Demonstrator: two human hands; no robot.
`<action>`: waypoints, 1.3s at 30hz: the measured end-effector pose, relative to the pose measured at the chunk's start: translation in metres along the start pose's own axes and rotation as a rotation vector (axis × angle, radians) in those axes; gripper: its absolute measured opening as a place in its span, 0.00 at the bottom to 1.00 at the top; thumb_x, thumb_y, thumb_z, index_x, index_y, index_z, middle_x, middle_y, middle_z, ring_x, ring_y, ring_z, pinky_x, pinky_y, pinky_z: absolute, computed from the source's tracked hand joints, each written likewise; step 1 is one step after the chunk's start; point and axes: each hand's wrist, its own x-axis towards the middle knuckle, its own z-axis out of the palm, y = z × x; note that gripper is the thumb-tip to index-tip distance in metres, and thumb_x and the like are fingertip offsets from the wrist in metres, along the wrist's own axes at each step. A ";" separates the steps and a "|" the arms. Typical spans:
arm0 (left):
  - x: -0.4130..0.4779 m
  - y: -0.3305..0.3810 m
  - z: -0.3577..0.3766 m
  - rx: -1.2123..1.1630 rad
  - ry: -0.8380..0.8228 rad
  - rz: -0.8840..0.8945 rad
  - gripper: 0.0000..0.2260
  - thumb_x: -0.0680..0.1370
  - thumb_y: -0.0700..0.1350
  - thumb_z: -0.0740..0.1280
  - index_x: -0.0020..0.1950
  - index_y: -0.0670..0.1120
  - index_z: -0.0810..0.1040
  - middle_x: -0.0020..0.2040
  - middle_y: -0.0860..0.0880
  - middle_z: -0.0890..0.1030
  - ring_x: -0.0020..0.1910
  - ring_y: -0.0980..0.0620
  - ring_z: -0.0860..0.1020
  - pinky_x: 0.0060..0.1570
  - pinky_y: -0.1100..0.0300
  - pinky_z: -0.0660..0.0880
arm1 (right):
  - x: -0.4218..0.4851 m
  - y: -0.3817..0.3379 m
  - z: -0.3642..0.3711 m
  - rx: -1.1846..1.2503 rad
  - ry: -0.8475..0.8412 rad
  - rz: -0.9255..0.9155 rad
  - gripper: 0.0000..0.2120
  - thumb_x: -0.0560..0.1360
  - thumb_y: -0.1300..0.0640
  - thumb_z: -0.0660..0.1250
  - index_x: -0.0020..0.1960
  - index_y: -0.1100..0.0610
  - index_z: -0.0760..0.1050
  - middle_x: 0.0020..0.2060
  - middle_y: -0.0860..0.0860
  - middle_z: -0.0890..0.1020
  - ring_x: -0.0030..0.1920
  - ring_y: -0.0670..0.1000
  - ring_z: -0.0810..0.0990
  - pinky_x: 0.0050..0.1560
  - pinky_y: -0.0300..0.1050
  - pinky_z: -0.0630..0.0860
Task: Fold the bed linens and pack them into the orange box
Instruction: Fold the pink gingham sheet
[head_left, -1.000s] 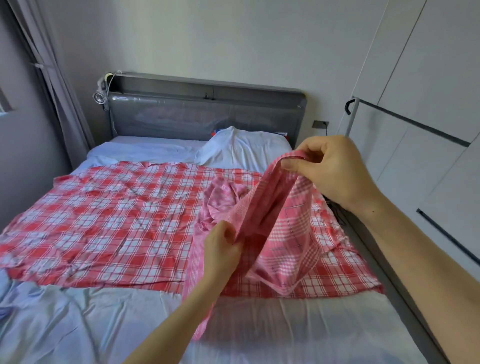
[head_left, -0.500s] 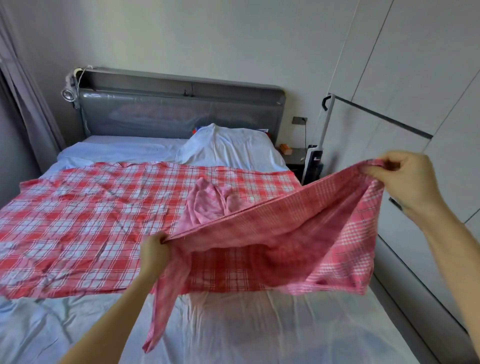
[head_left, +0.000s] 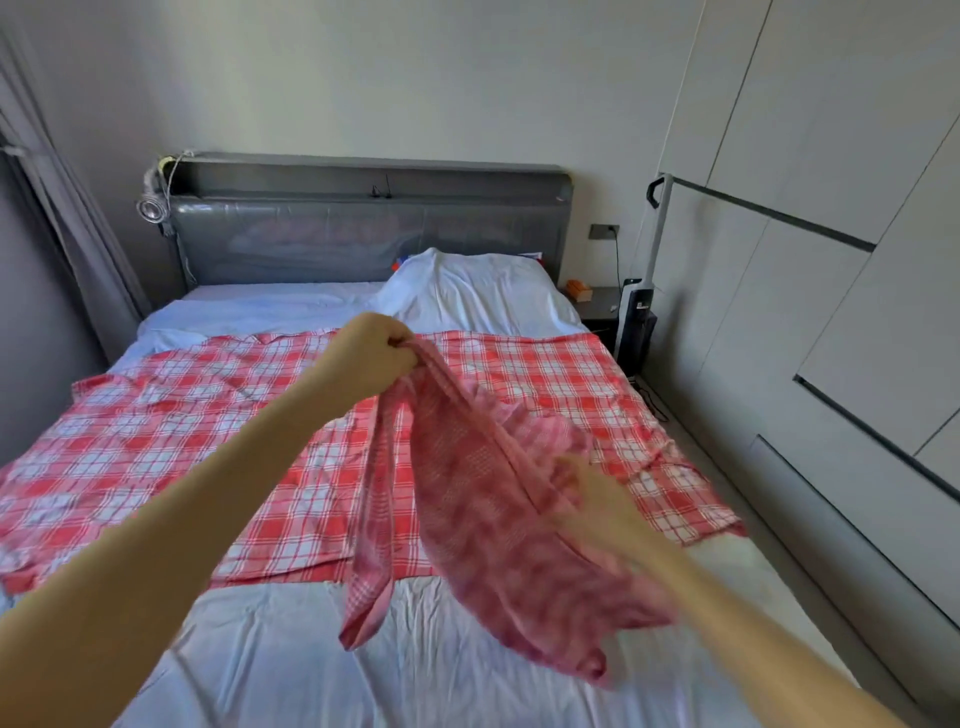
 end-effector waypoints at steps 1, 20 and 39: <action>0.000 0.009 -0.001 0.010 -0.004 0.006 0.09 0.74 0.38 0.65 0.34 0.43 0.77 0.28 0.49 0.73 0.28 0.53 0.68 0.29 0.63 0.63 | -0.001 -0.015 0.015 0.165 -0.033 -0.001 0.27 0.64 0.37 0.69 0.60 0.43 0.68 0.43 0.42 0.80 0.43 0.45 0.79 0.44 0.42 0.74; -0.038 -0.091 -0.019 0.443 -0.059 0.002 0.06 0.73 0.34 0.63 0.37 0.43 0.74 0.38 0.46 0.76 0.41 0.45 0.76 0.38 0.57 0.71 | -0.025 -0.043 -0.017 0.114 0.866 -0.046 0.15 0.73 0.73 0.57 0.51 0.64 0.79 0.41 0.58 0.83 0.41 0.59 0.79 0.40 0.44 0.69; -0.180 -0.130 -0.129 -0.042 0.673 -0.211 0.14 0.69 0.33 0.60 0.48 0.45 0.80 0.32 0.55 0.76 0.36 0.63 0.73 0.41 0.72 0.69 | -0.143 -0.040 -0.103 -0.102 0.022 -0.364 0.29 0.60 0.30 0.69 0.39 0.57 0.80 0.33 0.53 0.81 0.36 0.52 0.79 0.43 0.51 0.75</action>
